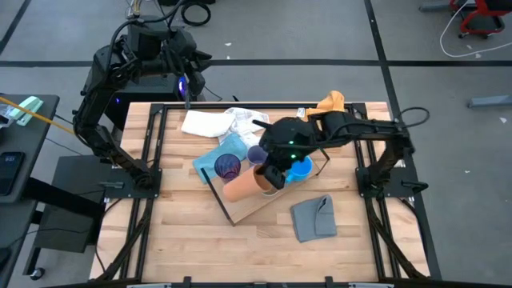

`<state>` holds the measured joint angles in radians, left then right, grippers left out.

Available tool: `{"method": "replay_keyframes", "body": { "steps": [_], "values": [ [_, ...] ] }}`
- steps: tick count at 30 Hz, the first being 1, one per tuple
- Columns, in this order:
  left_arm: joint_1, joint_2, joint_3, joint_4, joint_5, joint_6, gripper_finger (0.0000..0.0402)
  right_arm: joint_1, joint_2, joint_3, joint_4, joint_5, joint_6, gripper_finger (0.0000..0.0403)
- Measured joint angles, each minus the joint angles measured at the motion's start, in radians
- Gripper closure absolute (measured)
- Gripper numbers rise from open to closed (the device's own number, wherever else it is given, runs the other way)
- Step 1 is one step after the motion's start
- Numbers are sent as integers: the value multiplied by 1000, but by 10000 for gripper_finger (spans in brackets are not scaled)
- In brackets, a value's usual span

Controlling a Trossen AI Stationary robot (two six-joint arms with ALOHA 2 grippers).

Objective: Stack small to large cups/mugs on shelf
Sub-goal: Put the orange cup on the shelf

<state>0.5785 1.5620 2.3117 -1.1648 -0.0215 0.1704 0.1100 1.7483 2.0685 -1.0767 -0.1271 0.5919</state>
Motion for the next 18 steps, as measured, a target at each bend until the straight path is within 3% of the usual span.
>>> {"method": "replay_keyframes", "body": {
  "steps": [5,13,18],
  "values": [
    [0,0,0,-1,0,23,311,8,125,283,-273,55,-71,403],
    [2,0,0,-1,0,35,319,13,163,222,-312,103,-118,403],
    [2,0,0,-2,0,40,316,28,222,222,-298,128,-270,403]
  ]
}}
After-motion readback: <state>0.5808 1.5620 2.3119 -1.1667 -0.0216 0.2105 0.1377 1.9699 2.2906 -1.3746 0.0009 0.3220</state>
